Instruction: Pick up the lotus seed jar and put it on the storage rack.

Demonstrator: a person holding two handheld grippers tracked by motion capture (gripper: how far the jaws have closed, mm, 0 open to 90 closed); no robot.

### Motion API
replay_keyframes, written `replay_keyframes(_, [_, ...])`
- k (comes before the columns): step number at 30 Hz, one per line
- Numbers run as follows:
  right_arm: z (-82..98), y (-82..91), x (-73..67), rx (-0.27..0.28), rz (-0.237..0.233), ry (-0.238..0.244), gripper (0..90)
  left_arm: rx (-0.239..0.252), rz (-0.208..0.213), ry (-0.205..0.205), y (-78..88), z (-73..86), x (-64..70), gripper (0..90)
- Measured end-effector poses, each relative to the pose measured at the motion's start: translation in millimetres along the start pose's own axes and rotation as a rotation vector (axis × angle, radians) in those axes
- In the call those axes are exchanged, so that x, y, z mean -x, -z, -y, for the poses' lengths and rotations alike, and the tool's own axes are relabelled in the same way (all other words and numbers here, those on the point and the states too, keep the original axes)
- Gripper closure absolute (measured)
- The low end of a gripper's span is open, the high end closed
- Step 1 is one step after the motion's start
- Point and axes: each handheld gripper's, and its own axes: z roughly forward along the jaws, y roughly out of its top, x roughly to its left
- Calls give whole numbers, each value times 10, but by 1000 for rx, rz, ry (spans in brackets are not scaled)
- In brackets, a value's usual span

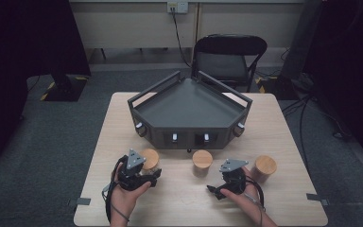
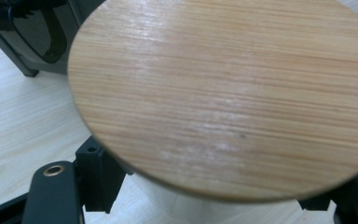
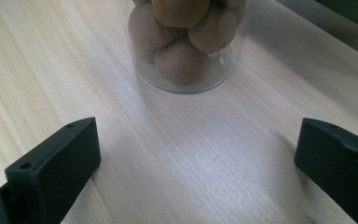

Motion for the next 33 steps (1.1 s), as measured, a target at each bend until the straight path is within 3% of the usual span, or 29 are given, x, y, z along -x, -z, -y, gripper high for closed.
replay_keyframes(14, [0,0,-9,0,3,-3,0,5,14,-1,2,-226,-61,251])
replay_keyframes(24, [3,2,-25,0,9,-9,0,-1,15,-31,-4,-423,-56,252])
replay_keyframes(33, [4,3,-29,0,11,-10,0,10,22,-33,17,-580,-74,251])
